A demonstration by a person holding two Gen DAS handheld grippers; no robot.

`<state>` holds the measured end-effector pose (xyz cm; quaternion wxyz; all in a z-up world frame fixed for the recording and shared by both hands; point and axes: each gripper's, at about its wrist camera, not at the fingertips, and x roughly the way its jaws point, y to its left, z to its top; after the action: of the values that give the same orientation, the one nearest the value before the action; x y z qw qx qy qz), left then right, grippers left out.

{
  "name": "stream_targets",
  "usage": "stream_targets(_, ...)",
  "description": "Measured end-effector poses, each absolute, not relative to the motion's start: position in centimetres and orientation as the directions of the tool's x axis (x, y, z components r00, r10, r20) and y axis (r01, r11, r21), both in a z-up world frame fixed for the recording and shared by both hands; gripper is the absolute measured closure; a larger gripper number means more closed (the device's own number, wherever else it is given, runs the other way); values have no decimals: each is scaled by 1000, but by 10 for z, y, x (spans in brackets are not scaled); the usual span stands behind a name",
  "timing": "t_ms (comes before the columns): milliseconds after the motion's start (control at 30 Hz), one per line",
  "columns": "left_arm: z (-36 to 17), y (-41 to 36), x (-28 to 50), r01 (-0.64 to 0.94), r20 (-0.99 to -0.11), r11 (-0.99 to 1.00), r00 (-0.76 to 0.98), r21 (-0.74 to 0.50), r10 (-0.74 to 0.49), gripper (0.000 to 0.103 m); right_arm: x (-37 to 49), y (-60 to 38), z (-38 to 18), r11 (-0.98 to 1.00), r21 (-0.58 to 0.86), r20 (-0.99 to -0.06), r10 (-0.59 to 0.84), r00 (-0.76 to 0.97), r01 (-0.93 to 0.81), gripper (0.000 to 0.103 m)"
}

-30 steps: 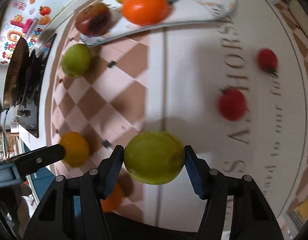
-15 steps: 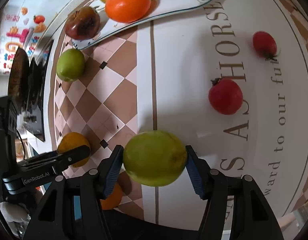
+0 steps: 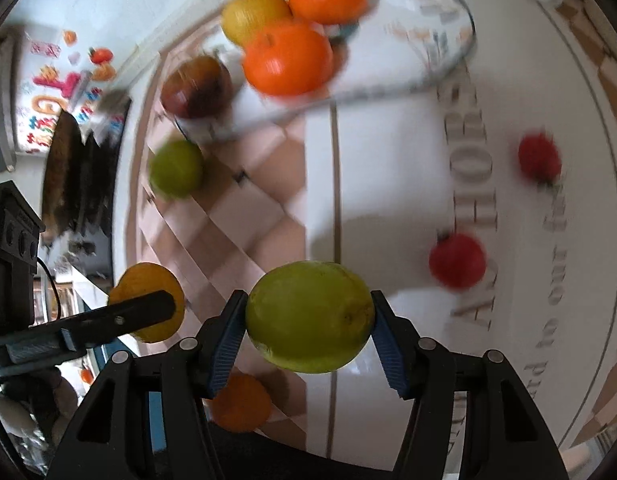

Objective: Organize fruits
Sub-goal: 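Lower both fruits onto the plate and open both tools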

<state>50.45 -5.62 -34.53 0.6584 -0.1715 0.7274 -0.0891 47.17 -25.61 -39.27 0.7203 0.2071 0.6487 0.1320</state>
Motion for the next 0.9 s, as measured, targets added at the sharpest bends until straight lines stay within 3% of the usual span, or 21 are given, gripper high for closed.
stream_targets(167,-294,-63,558,-101,-911,905,25,-412,-412,46,513,-269,-357,874,481,-862,455,223,73,40)
stream_targets(300,-274,-72,612,-59,-927,926,76,-373,-368,46,559,-284,-347,888,450,-872,414,262,96,40)
stream_targets(633,-329,-107,709,30,-990,990,4,-138,-138,46,622,-304,-370,934,341,-925,313,215,108,40)
stream_targets(900,-360,-113,730,47,-996,996,-57,-78,-75,46,632,-300,-390,940,328,-938,312,154,94,40)
